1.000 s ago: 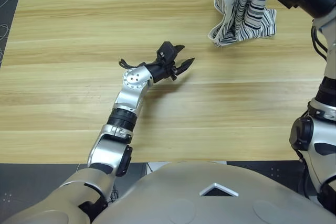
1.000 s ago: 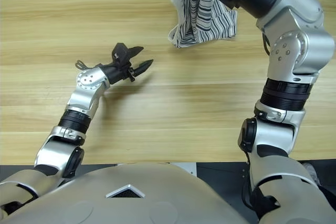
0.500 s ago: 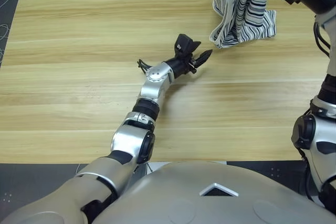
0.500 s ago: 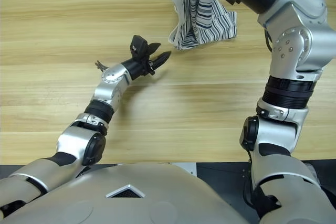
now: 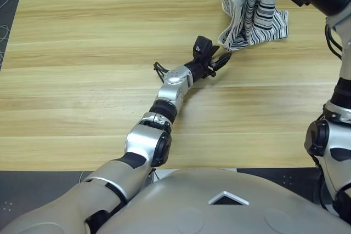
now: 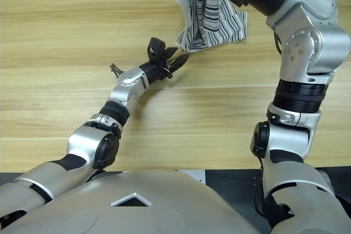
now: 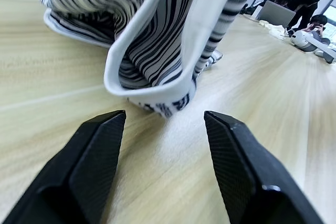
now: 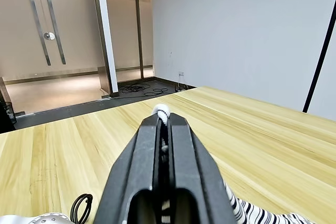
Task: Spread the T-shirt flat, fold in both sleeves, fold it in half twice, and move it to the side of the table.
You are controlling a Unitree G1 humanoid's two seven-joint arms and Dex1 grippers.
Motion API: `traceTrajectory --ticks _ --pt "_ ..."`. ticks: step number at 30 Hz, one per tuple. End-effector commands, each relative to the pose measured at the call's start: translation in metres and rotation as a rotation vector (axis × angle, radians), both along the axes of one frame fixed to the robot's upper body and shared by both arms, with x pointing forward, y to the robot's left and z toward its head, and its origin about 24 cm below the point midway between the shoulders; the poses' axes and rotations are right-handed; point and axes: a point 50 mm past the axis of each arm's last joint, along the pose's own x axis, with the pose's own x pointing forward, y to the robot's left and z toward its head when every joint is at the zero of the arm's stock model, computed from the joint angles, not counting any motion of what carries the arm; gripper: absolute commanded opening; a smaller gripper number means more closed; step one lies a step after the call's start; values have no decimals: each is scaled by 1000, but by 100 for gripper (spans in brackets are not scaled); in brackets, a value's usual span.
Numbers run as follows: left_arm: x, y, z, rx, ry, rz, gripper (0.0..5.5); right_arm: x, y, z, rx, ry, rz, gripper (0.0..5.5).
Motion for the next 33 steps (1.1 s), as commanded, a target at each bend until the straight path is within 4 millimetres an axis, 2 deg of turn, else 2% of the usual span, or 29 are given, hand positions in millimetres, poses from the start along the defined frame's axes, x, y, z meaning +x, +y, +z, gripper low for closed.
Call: traceTrajectory --ticks 1,13,20,33 --pt "8 -13 11 -3 -23 1 278 1 3 7 3 -29 18 10" --pt "12 -23 16 -25 -11 9 278 0 6 1 -9 -14 43 10" --pt "13 -42 29 -58 -32 -33 278 0 7 0 -8 -9 49 10" --pt "4 -61 33 -92 -37 -99 278 -1 8 -2 -1 -4 48 10"
